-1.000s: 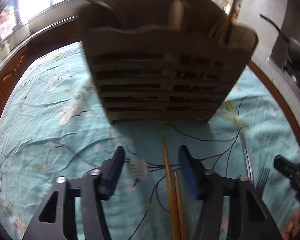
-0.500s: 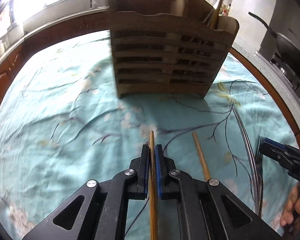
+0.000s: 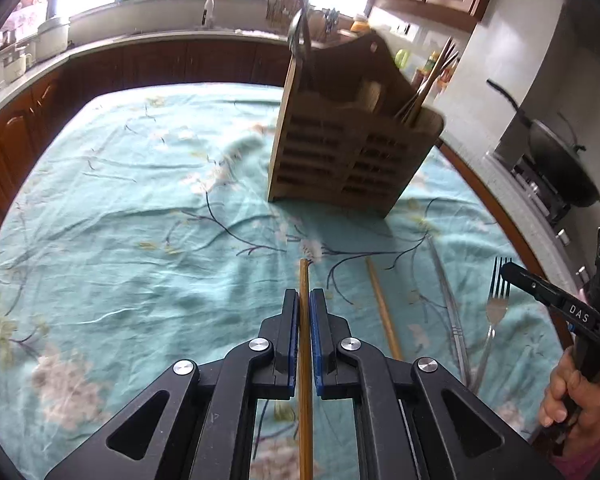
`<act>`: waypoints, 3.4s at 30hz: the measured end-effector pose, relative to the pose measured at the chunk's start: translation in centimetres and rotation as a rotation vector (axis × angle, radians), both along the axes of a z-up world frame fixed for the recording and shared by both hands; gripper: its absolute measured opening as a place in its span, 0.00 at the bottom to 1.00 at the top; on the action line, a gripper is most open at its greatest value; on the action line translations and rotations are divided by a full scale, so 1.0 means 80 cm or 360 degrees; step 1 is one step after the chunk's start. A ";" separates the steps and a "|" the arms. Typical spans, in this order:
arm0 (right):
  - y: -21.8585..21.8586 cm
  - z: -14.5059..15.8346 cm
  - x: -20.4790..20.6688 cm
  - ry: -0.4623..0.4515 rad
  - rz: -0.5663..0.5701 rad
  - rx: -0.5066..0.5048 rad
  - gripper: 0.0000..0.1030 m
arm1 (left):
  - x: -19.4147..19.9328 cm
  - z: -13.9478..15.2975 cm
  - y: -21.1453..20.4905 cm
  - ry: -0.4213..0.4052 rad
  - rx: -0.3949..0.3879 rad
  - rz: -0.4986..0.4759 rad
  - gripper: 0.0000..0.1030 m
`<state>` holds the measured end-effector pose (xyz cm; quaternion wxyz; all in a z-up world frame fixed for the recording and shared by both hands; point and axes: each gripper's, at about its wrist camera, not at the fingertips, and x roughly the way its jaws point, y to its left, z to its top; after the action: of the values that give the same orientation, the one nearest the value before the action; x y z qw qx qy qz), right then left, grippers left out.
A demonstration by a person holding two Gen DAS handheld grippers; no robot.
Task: Organize utensils
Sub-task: 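Close the left tool on a wooden chopstick while the right tool grasps a metal chopstick, then lift both chopsticks and carry them above the wooden holder, then lower both chopsticks into the holder and open both tools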
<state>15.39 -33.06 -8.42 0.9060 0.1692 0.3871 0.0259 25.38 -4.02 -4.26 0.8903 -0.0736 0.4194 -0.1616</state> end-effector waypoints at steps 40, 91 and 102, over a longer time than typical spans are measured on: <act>0.058 0.141 -0.031 -0.0522 -0.0004 -0.0341 0.02 | -0.112 0.131 0.085 -0.0479 -0.0224 0.0228 0.04; 0.085 0.133 0.163 -0.0699 0.0061 -0.0839 0.02 | 0.161 0.024 -0.072 -0.0864 -0.0168 0.0451 0.04; 0.078 0.093 0.177 -0.0549 0.0137 -0.0710 0.02 | 0.133 0.042 -0.041 -0.0841 -0.0066 0.0367 0.05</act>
<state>29.58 -26.86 -0.95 0.9714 -0.0578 0.2301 0.0070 36.04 -7.27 -0.88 0.9795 -0.0943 0.1584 -0.0814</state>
